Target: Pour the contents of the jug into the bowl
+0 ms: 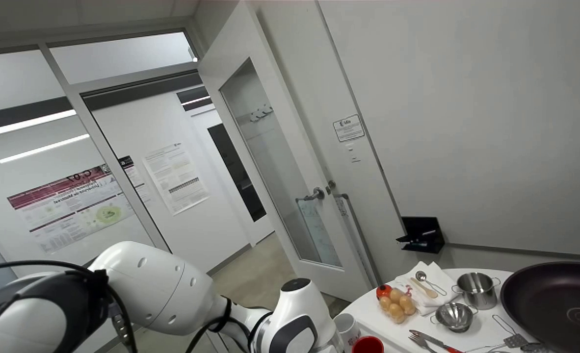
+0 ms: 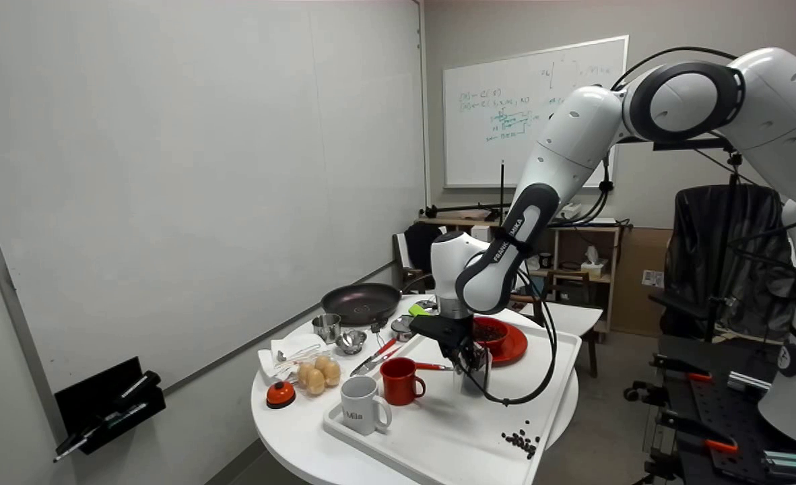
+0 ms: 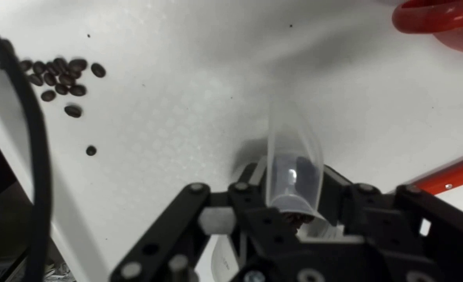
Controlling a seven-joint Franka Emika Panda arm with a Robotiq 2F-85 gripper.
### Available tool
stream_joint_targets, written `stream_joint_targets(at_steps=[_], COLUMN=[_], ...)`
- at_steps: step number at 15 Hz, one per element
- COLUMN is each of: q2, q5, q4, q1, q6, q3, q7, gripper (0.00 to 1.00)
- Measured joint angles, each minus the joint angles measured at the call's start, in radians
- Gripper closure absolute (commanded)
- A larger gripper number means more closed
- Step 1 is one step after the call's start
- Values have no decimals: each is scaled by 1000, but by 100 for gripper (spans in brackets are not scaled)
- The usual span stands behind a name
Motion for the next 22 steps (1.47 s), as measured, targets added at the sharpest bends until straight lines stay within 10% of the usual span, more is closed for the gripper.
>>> stream_joint_targets(at_steps=[6, 7, 17, 19, 22], q2=[-2, -2, -6, -10, -20], q5=[3, 4, 13, 15, 16], q4=[0, 0, 0, 0, 0], q1=[-23, -26, -43, -46, -50], q6=[-15, -17, -32, -32, -32], q3=[28, 31, 48, 51, 53], q7=[-21, -23, -58, -65, -80], gripper=[95, 71, 8, 47, 55])
